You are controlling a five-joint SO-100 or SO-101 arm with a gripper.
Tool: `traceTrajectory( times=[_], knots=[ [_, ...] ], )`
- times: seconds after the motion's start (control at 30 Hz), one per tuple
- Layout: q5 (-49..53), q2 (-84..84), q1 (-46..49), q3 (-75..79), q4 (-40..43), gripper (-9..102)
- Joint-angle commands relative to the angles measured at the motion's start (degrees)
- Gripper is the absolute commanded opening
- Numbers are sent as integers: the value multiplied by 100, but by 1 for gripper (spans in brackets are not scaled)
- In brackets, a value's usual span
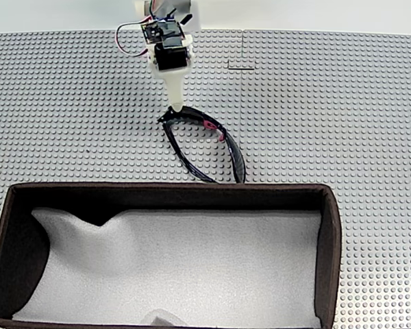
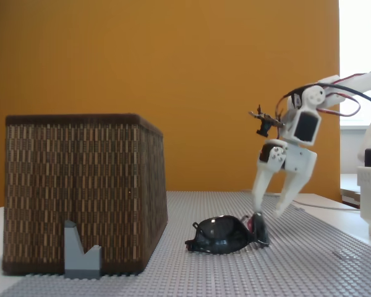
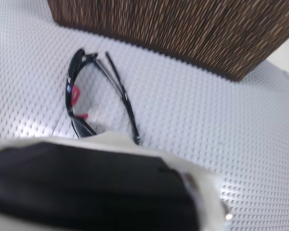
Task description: Grasp a glasses and put it in the bin.
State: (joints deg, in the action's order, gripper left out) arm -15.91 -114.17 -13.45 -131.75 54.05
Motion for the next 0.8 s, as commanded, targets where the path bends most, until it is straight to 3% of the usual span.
traceTrajectory(
  times=[0.0, 0.1, 0.27, 0.33, 0.37, 0.77],
  knots=[
    [-193, -316, -237, -105, -70, 19],
    [-132, -404, -369, -202, -220, 25],
    [-88, -422, -378, -439, -589, 25],
    [-9, -413, -352, -668, -976, 4],
    [18, -439, -352, -677, -984, 0],
    [211, -1881, -255, -123, -624, -1]
  ],
)
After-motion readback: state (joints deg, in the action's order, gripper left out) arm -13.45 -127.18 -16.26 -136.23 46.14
